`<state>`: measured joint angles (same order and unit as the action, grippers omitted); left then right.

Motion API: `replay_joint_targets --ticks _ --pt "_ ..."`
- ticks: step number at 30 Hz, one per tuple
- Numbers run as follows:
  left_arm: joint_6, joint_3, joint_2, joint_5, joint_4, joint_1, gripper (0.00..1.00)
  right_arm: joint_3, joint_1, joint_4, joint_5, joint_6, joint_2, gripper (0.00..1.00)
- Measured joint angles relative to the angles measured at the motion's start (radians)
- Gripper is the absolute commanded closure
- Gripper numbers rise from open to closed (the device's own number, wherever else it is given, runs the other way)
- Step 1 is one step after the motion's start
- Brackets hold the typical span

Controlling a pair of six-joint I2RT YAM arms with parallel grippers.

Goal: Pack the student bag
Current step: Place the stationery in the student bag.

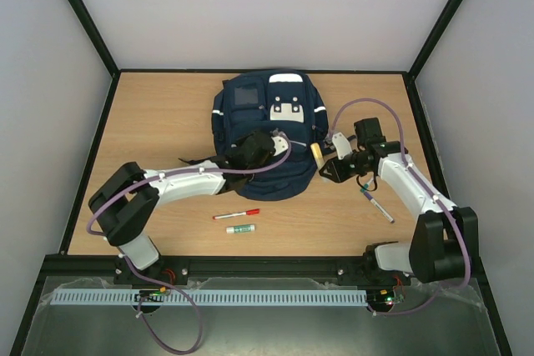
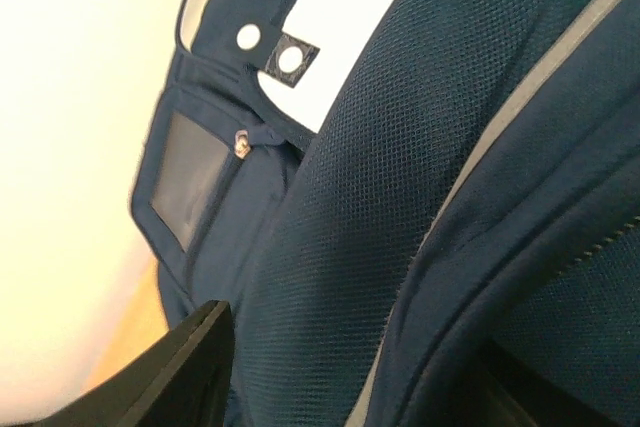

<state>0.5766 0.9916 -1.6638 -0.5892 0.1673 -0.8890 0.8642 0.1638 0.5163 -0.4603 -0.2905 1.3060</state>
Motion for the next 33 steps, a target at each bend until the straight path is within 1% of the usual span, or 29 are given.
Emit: replay_joint_targets --ticks 5,7,10,14,16,21,23,27,33 --pt "-0.079 0.007 0.011 0.115 -0.036 0.048 0.74 0.018 0.019 0.019 0.061 -0.066 -0.028 0.84" --pt "-0.111 0.024 0.013 0.158 -0.061 0.06 0.79 0.048 0.046 0.039 0.096 -0.1 -0.028 0.84" --pt "-0.167 0.073 0.012 0.232 -0.114 0.082 0.82 0.116 0.108 0.067 0.157 -0.168 -0.028 0.84" --pt "-0.227 0.137 0.003 0.319 -0.167 0.118 0.88 0.212 0.202 0.107 0.223 -0.293 -0.029 0.83" --pt "-0.25 0.15 -0.002 0.346 -0.187 0.127 0.91 0.233 0.243 0.116 0.256 -0.347 -0.032 0.83" --pt "-0.319 0.208 -0.03 0.425 -0.256 0.153 0.94 0.242 0.341 0.125 0.358 -0.473 -0.034 0.83" --pt "-0.349 0.221 -0.034 0.465 -0.27 0.173 0.97 0.242 0.37 0.124 0.402 -0.514 -0.034 0.83" --pt "-0.402 0.23 -0.034 0.539 -0.29 0.206 0.98 0.242 0.411 0.106 0.487 -0.564 -0.015 0.83" --pt "-0.462 0.234 -0.034 0.614 -0.294 0.238 0.97 0.24 0.466 0.043 0.586 -0.619 0.01 0.83"
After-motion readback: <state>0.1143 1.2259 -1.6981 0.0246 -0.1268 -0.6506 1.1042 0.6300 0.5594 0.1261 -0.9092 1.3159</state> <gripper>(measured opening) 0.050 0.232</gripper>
